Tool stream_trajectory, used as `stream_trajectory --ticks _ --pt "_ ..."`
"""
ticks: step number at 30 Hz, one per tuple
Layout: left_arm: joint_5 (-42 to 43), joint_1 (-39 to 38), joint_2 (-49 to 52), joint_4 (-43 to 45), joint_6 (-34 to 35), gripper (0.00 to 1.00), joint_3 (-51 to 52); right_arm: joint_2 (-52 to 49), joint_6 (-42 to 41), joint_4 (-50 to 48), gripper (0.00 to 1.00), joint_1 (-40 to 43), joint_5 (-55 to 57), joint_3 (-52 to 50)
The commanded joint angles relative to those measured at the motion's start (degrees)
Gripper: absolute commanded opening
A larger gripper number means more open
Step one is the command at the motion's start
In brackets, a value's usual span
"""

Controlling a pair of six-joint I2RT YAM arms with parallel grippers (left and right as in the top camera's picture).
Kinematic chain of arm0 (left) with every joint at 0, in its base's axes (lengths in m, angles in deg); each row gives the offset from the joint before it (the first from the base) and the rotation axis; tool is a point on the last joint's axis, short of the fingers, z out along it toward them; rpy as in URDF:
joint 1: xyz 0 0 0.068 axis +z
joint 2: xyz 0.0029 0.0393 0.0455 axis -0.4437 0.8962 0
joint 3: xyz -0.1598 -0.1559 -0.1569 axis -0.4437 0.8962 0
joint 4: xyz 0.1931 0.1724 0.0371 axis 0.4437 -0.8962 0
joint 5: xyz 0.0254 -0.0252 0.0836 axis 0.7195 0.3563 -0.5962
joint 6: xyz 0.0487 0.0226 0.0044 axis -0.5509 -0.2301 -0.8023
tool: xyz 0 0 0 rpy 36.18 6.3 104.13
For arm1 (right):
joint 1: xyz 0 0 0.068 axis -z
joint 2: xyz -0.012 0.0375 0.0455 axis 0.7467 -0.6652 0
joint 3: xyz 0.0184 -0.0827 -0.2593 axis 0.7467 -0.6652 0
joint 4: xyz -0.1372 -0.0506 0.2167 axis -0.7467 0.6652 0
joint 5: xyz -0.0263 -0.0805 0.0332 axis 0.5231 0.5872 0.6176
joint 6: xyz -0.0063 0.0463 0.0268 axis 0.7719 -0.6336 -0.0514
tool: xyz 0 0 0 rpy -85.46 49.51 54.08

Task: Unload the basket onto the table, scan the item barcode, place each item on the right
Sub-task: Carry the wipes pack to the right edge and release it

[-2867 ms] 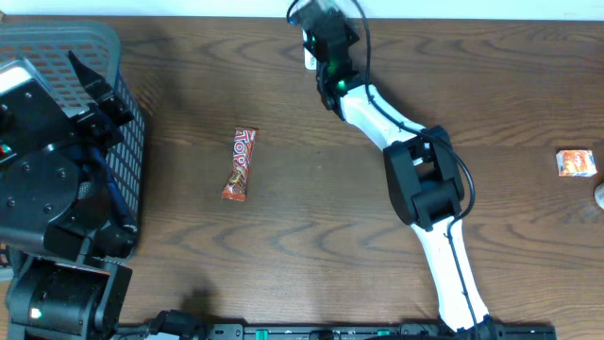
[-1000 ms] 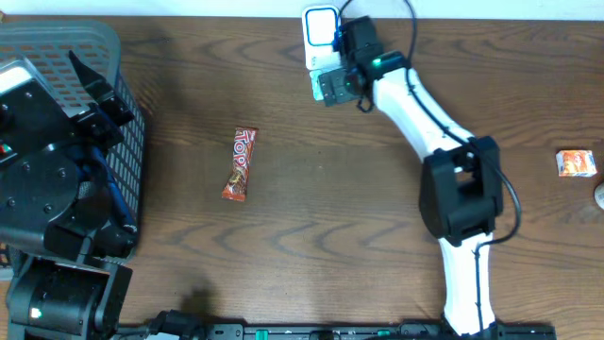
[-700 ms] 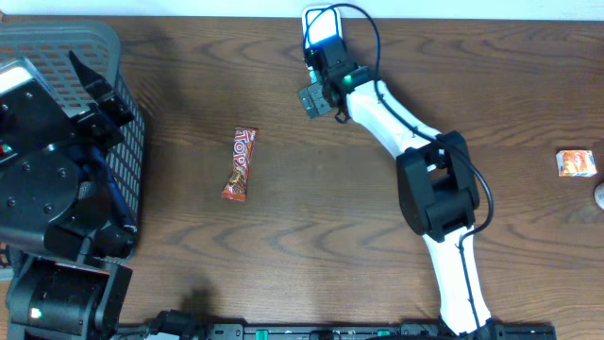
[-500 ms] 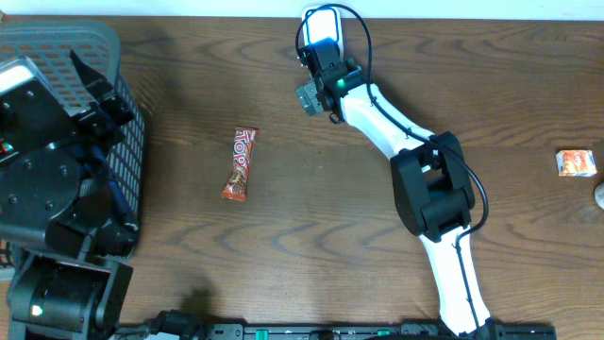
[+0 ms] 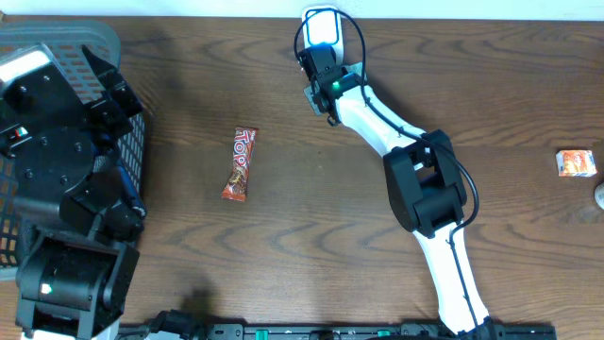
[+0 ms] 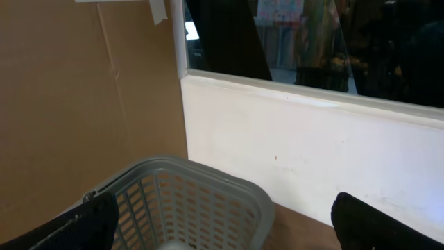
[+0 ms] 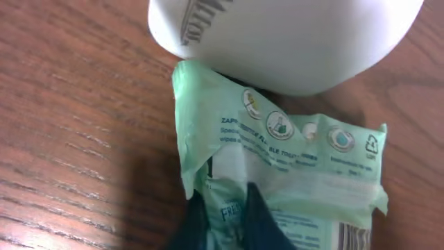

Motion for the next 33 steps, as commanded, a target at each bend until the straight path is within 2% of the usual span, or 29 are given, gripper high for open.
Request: stream_trajectory --ticks 1,10,22,27,33 --pt "-0.09 0.20 -0.11 0.07 0.48 0.98 0.35 -4.17 -3.50 2.82 0.01 1.75 -1.22 -1.86" --pt "-0.09 0.20 -0.15 0.09 0.48 0.98 0.35 4.98 -11.74 21.42 0.01 5.66 -0.28 -1.84" --pt "-0.09 0.20 -0.17 0.33 0.50 0.98 0.35 10.14 -25.40 40.72 0.01 19.47 15.02 -1.84" --pt "-0.09 0.20 -0.15 0.33 0.50 0.98 0.35 10.14 -26.82 43.21 0.01 26.08 23.21 -1.84" --pt "-0.09 0.20 -0.17 0.33 0.50 0.98 0.35 10.14 -26.80 41.33 0.01 33.64 24.68 -1.84"
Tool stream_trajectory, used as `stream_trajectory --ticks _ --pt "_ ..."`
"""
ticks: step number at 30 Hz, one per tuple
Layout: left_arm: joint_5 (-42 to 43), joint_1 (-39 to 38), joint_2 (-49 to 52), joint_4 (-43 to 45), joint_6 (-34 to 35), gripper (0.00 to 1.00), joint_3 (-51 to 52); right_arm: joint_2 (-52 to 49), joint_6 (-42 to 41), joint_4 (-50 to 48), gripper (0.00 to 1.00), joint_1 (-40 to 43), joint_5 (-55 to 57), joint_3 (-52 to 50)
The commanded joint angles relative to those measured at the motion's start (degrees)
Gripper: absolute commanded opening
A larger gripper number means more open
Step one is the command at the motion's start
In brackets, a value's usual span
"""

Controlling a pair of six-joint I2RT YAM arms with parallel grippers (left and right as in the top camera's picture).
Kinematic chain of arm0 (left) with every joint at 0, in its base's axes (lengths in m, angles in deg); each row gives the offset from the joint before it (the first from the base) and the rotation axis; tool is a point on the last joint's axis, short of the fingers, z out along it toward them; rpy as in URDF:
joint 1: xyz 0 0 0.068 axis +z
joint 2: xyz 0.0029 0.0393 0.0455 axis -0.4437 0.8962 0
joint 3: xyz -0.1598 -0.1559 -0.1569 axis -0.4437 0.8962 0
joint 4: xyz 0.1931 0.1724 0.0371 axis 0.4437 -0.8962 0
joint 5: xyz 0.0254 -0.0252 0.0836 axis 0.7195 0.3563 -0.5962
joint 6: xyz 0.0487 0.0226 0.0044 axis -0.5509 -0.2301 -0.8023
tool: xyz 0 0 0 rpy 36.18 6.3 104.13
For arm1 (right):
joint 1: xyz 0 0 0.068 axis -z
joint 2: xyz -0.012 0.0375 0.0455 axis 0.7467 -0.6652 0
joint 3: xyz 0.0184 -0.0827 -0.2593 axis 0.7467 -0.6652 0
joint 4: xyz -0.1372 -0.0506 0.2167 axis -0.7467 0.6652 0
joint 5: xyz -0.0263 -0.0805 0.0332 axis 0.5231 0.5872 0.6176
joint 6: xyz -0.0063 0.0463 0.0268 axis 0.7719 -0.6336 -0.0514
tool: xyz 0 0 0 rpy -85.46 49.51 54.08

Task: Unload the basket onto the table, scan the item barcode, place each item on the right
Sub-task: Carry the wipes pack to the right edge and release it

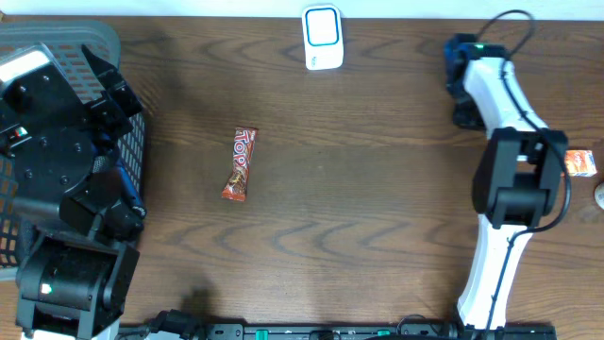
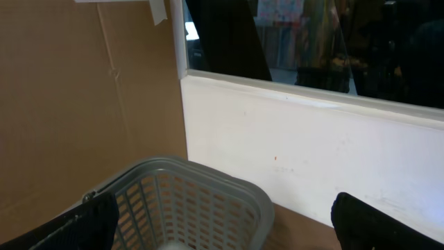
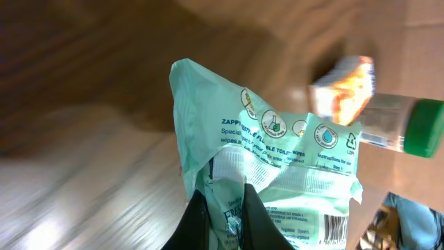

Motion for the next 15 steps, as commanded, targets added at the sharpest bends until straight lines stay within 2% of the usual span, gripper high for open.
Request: stream_trajectory --ticks 1,3,4,5,8,12,15 --pt "-0.09 0.20 -0.20 0.13 0.50 0.98 0.35 2.62 -1.75 -0.28 0.01 4.39 3.65 -0.31" --pt "-0.09 0.20 -0.20 0.13 0.50 0.98 0.35 2.62 -1.77 -0.24 0.04 6.54 3.02 -0.31" --pt "-0.07 0.20 -0.20 0.15 0.50 0.98 0.35 2.71 -1.73 -0.22 0.27 7.50 2.54 -0.28" --pt "-0.07 0.20 -0.20 0.15 0.50 0.98 0.35 2.97 -1.73 -0.15 0.56 8.07 2.34 -0.28" --pt "-0.07 0.20 -0.20 0.13 0.50 0.98 0.35 4.55 -1.70 0.11 0.99 8.66 2.38 -0.26" --pt "-0.07 0.20 -0.22 0.22 0.50 0.98 0.35 10.69 -1.55 0.00 0.99 7.50 0.39 -0.13" --pt "-0.07 0.20 -0.22 0.87 0.50 0.98 0.35 16.90 -1.51 0.15 0.99 5.51 -9.38 -0.13"
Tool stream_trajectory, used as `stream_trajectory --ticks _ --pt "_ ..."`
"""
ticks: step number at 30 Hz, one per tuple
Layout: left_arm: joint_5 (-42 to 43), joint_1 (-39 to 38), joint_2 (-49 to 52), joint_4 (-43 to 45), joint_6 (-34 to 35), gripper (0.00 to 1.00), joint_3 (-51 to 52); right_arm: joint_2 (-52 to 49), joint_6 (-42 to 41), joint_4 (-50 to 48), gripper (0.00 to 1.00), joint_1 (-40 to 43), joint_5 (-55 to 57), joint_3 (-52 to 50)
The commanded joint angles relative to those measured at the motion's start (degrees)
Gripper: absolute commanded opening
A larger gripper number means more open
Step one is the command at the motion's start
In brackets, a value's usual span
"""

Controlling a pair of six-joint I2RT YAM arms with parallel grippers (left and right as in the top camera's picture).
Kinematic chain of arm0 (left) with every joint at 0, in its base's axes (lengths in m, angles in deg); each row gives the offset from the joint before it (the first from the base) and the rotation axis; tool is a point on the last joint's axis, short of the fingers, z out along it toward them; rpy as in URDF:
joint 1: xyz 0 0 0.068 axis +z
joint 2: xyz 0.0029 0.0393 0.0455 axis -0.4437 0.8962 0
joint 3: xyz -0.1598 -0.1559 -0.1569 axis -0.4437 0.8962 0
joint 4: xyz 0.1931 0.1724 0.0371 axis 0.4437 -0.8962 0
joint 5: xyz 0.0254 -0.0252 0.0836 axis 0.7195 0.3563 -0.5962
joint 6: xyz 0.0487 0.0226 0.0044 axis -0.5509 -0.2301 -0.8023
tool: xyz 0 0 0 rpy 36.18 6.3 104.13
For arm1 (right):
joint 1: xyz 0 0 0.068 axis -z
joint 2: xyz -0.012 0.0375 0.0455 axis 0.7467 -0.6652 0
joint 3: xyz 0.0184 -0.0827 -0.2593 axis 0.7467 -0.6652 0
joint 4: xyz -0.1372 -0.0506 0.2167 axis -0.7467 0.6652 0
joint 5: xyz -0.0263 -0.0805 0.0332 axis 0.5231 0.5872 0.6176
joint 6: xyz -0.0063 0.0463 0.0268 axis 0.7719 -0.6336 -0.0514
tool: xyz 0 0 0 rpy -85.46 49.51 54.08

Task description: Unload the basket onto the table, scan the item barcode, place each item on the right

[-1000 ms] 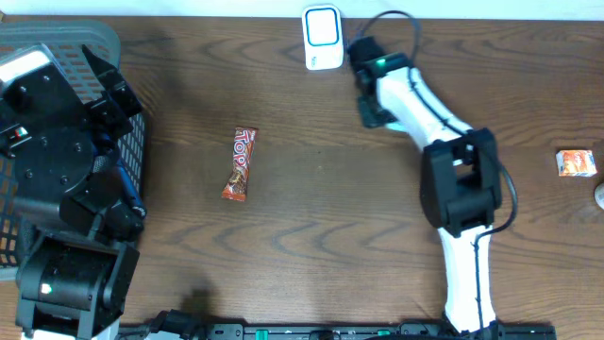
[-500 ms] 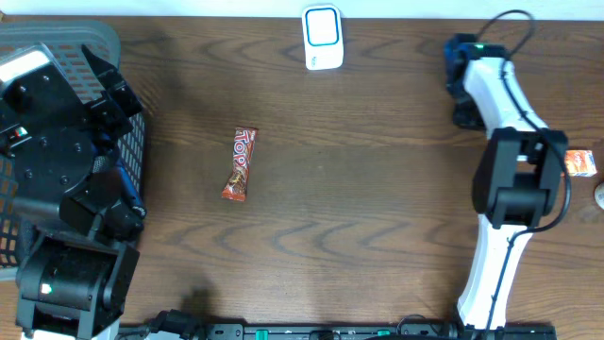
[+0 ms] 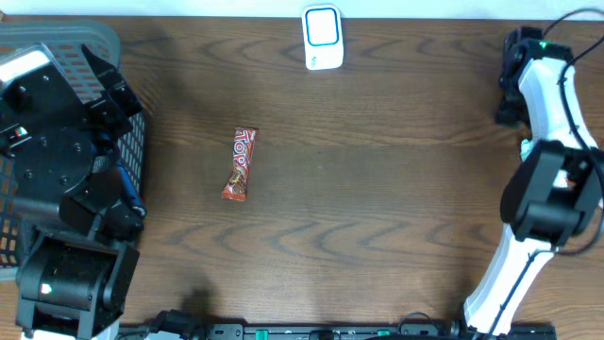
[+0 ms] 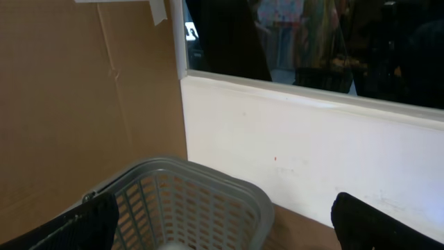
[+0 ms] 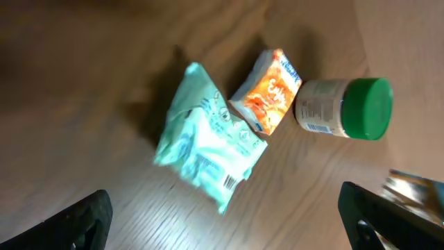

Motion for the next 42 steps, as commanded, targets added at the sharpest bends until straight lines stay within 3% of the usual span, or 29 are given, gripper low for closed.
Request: stream_trajectory --ticks 1,9,11,14,25,32,42 --pt "-0.07 0.17 -0.22 1.22 0.50 0.98 0.35 11.30 -0.74 0.33 0.99 -3.41 -13.22 0.22" --pt "-0.09 0.20 -0.94 1.92 0.50 0.98 0.33 18.62 -1.73 1.70 0.99 -14.16 -61.00 0.17" --pt "-0.09 0.20 -1.42 1.92 0.50 0.98 0.35 17.92 -3.21 1.51 0.99 -18.58 -64.87 0.00" --pt "-0.09 0.20 -2.23 1.92 0.50 0.98 0.33 16.44 -3.74 1.64 0.99 -27.15 -59.32 -0.26" --pt "-0.09 0.20 -8.85 2.10 0.50 0.98 0.33 7.17 -3.72 1.99 0.99 -56.96 -17.55 -0.52" --pt "-0.09 0.20 -14.67 2.05 0.50 0.98 0.33 -1.36 2.47 -0.09 0.99 -66.40 -15.72 -0.52" --pt "-0.09 0.20 -18.05 2.05 0.50 0.98 0.35 -2.84 10.45 -4.42 0.99 -77.18 -15.69 -0.39"
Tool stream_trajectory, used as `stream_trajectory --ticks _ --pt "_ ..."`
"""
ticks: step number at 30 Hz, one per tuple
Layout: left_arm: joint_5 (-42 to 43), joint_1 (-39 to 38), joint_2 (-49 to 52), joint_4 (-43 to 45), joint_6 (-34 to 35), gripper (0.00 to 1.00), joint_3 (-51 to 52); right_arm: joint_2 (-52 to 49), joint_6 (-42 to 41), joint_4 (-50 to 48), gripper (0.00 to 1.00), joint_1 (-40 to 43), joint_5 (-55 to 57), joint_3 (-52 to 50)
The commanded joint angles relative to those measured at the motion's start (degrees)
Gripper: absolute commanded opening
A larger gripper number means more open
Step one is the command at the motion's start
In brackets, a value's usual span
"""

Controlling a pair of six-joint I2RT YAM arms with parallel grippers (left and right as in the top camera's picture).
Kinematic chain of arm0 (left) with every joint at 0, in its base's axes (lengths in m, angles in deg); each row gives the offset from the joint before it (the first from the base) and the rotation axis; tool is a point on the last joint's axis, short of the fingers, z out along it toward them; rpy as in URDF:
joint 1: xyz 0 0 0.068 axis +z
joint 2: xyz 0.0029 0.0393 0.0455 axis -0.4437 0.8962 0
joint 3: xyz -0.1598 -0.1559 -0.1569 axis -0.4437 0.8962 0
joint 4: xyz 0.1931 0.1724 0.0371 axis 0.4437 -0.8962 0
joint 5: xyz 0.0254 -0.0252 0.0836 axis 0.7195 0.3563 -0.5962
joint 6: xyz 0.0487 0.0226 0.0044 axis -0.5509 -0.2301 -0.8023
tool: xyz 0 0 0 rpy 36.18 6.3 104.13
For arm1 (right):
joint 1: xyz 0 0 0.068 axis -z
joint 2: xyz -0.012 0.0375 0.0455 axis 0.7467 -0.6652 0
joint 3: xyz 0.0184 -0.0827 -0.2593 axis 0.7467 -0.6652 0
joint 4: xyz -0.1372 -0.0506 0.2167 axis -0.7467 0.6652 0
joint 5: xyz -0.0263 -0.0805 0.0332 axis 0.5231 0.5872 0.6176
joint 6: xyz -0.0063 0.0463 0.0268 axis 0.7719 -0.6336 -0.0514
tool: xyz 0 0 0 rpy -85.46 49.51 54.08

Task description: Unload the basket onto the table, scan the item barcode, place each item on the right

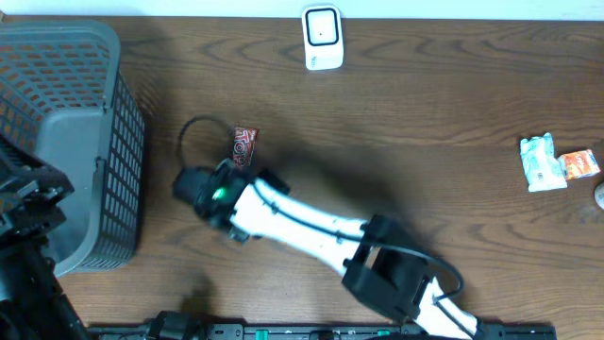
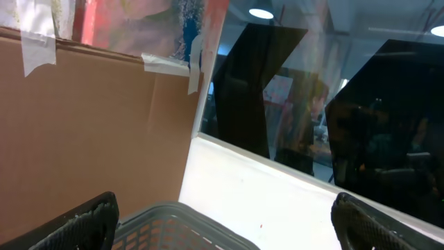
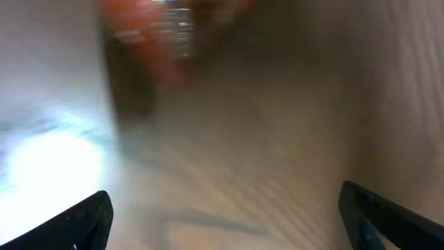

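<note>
The red candy bar (image 1: 245, 144) lies left of the table's middle, its lower end hidden under my right arm. My right gripper (image 1: 192, 184) is low beside it. The right wrist view is badly blurred: the bar is a red smear (image 3: 156, 31) at the top, and my right gripper (image 3: 222, 222) is open with nothing between its fingers. The white scanner (image 1: 322, 36) stands at the far edge. My left gripper (image 2: 222, 226) is open over the basket's rim (image 2: 180, 215). A green wipes packet (image 1: 537, 162) lies far right.
A grey mesh basket (image 1: 66, 123) fills the left end of the table, with my left arm (image 1: 24, 203) at its near side. An orange packet (image 1: 578, 163) and a bottle (image 1: 600, 195) lie beside the green packet at the right edge.
My right gripper was open at the far right above the green packet; it is now across the table beside the candy bar. My left arm has moved off the basket toward the near left.
My right gripper held the green wipes packet at the scanner, then held it over the right end of the table. Then the packet lay beside the orange packet with the gripper open above it. Now the gripper is at the candy bar.
</note>
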Motion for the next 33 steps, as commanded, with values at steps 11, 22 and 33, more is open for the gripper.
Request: stream_trajectory --ticks 11,22,33 --pt "-0.07 0.20 -0.04 0.33 0.48 0.98 0.33 -7.69 9.18 -6.34 0.99 -4.20 16.37 0.26" --pt "-0.07 0.20 -0.04 0.31 0.50 0.98 0.35 -10.99 18.14 -17.00 0.99 -3.85 19.30 0.26" --pt "-0.07 0.20 -0.04 0.28 0.50 0.98 0.35 -14.16 20.02 -19.93 0.99 -0.90 19.28 0.26"
